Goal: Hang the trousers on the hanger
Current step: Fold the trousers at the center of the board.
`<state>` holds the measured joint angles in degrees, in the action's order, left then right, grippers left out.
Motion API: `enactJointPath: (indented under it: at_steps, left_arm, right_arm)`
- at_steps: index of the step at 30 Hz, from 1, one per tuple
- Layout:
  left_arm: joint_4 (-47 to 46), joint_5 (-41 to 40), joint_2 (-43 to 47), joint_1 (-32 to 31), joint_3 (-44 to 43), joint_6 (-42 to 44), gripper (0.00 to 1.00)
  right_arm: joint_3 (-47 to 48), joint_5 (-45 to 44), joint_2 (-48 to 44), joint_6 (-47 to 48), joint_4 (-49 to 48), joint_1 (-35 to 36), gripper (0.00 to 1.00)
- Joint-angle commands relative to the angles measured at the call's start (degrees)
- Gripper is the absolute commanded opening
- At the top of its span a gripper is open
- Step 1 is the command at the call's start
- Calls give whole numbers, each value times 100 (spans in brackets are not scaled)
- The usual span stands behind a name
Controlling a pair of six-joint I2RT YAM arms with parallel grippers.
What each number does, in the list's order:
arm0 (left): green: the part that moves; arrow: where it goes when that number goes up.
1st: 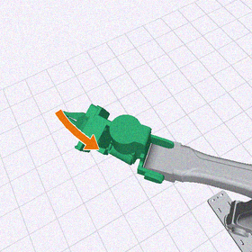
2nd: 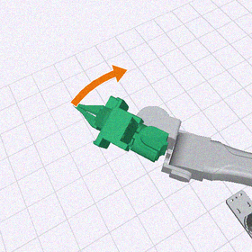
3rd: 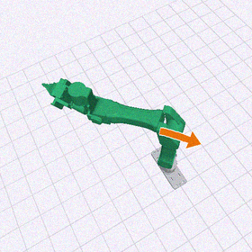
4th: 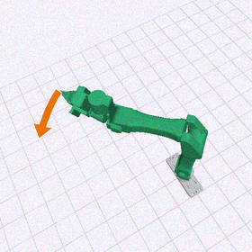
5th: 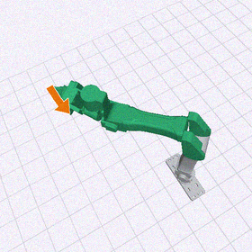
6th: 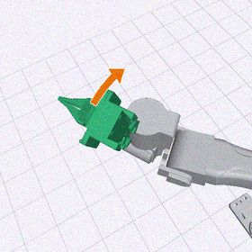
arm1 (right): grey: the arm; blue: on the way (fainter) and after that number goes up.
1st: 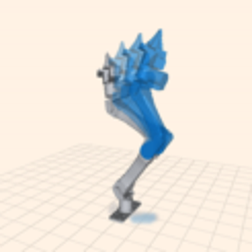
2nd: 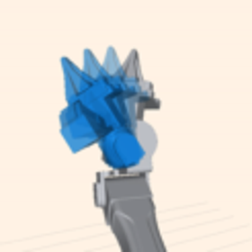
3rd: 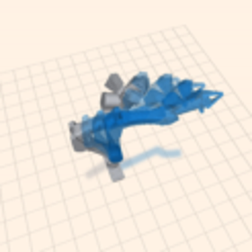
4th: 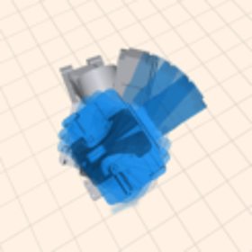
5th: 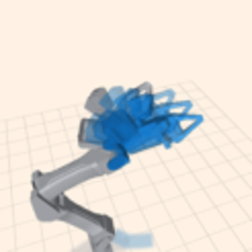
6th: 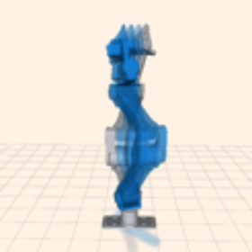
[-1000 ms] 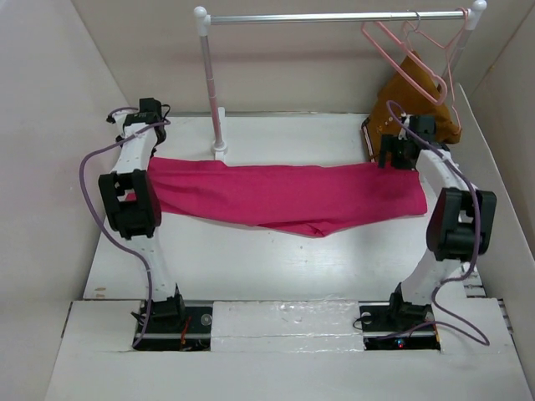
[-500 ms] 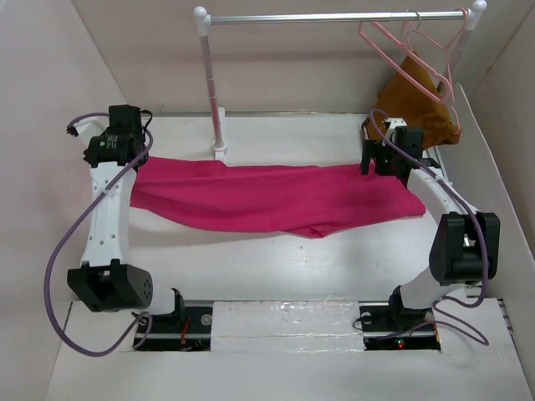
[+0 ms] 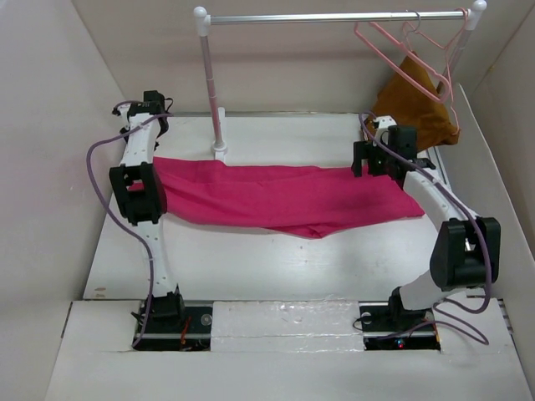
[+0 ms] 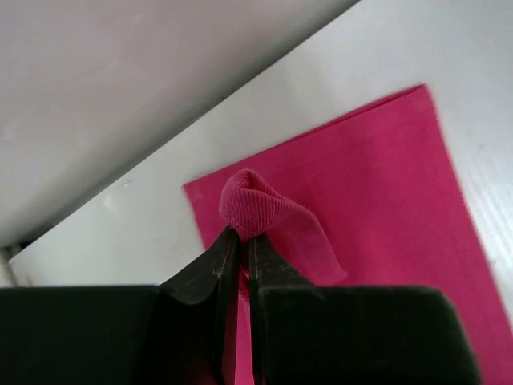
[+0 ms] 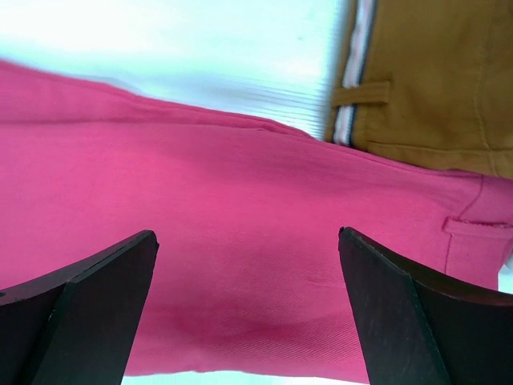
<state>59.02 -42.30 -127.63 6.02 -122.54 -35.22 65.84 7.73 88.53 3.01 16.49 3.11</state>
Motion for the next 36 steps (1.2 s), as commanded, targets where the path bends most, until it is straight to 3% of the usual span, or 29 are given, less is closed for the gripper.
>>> enactJointPath:
  at_steps: [1, 2, 4, 5, 8, 13, 16, 17, 18, 21, 23, 24, 25, 27, 28, 29, 30, 36]
  left_arm:
    - [83, -305, -321, 22, -981, 208, 0]
    - [-135, -348, -384, 22, -1017, 270, 0]
    - [-233, -288, -516, 153, -991, 375, 13]
    - [-277, -113, -552, 215, -965, 393, 32]
    - [-234, 239, -465, 399, -772, 437, 67]
    - [-847, 924, 893, 400, 219, 507, 70]
    - [-1402, 1399, 1677, 400, 1239, 604, 70]
    - [-1429, 1453, 1820, 330, 1433, 561, 67]
    - [-1472, 1470, 1943, 164, 1878, 586, 65]
    - [-1762, 1374, 2269, -319, 2531, 780, 62]
    - [-1685, 1261, 2191, -400, 2586, 859, 60]
    - [-1658, 1251, 2103, -452, 2569, 842, 59]
    - [-1631, 1294, 1920, -453, 2542, 842, 59]
    - [-1500, 1199, 1725, -400, 2411, 833, 59]
    - [-1482, 1172, 1559, -400, 2367, 824, 59]
    - [-1482, 1198, 1488, -339, 2323, 824, 59]
    - [-1464, 1216, 1322, -260, 2209, 772, 59]
    - [-1464, 1234, 1040, -136, 2120, 762, 59]
  right_arm:
    - [131, -69, -380, 314, 108, 364, 100]
    - [96, -148, -494, 402, 257, 461, 100]
    - [-62, -333, -573, 473, 372, 699, 100]
    - [-115, -351, -670, 508, 459, 699, 100]
    - [-343, -316, -846, 587, 530, 804, 100]
    - [-432, -307, -1127, 657, 574, 1068, 99]
    - [-502, -105, -1145, 719, 557, 1218, 62]
    - [-537, -35, -1128, 780, 505, 1279, 10]
    - [-581, 140, -1110, 807, 443, 1279, 0]
    - [-722, 1190, -830, 895, -206, 1419, 0]
    - [-346, 1790, -321, 956, -601, 1778, 8]
    - [-127, 1916, -75, 1017, -655, 1946, 14]
    - [180, 2100, 206, 1105, -647, 2095, 29]
    - [1208, 2573, 1119, 1439, -498, 2377, 41]
    - [1525, 2576, 1427, 1492, -480, 2656, 51]
    - [2250, 2611, 1761, 1745, -245, 2772, 53]
    - [3040, 2724, 2782, 1991, 166, 2991, 54]
    - [4576, 2962, 4196, 1923, 486, 3133, 59]
